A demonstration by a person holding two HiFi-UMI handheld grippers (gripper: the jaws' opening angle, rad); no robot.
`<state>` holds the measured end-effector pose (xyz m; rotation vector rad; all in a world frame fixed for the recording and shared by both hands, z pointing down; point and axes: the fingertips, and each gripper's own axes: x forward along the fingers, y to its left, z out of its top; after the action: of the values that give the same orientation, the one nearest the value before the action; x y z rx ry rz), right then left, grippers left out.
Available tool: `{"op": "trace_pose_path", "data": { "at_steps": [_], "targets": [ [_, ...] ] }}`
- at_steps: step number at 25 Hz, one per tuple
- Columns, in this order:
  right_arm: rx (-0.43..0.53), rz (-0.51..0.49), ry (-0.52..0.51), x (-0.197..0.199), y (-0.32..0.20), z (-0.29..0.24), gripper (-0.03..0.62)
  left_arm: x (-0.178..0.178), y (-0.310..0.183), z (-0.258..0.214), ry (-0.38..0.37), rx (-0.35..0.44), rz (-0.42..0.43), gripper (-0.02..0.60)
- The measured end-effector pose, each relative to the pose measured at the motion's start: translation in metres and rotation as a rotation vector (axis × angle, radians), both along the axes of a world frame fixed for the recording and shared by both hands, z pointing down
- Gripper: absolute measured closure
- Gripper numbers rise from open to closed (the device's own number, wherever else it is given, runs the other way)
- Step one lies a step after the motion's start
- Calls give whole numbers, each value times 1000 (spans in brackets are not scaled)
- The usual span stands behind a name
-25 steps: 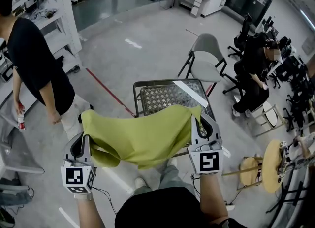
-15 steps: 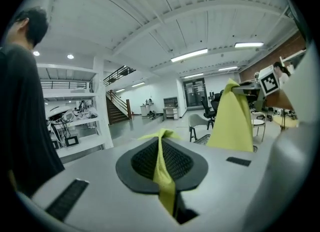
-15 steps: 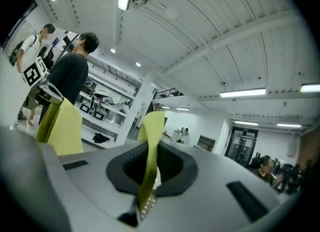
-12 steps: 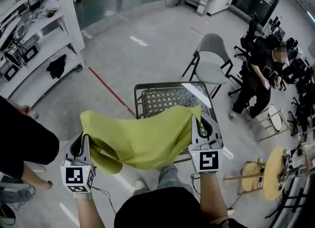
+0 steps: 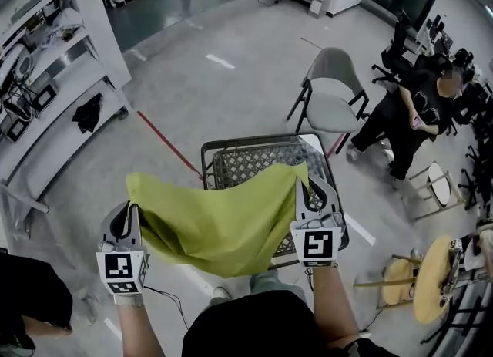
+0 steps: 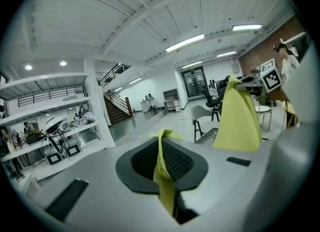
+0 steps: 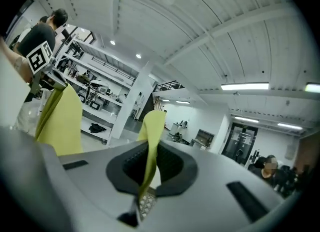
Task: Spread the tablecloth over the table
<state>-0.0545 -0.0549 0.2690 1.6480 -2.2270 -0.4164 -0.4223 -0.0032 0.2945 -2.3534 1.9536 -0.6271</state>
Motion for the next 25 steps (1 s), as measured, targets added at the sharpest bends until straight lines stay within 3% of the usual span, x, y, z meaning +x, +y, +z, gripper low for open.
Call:
{"op": "trace_pose_path", "data": {
  "at_steps": [10, 19, 25],
  "targets": [
    [-62, 126, -18, 107, -52, 25, 585, 86, -93, -15, -124, -13, 122, 566],
    [-78, 204, -30, 193, -90, 34, 585, 166, -188, -18, -146, -48, 213, 566],
    [-91, 247, 4, 259, -118, 38, 585, 217, -240, -17, -208, -63, 262, 566]
  ]
}}
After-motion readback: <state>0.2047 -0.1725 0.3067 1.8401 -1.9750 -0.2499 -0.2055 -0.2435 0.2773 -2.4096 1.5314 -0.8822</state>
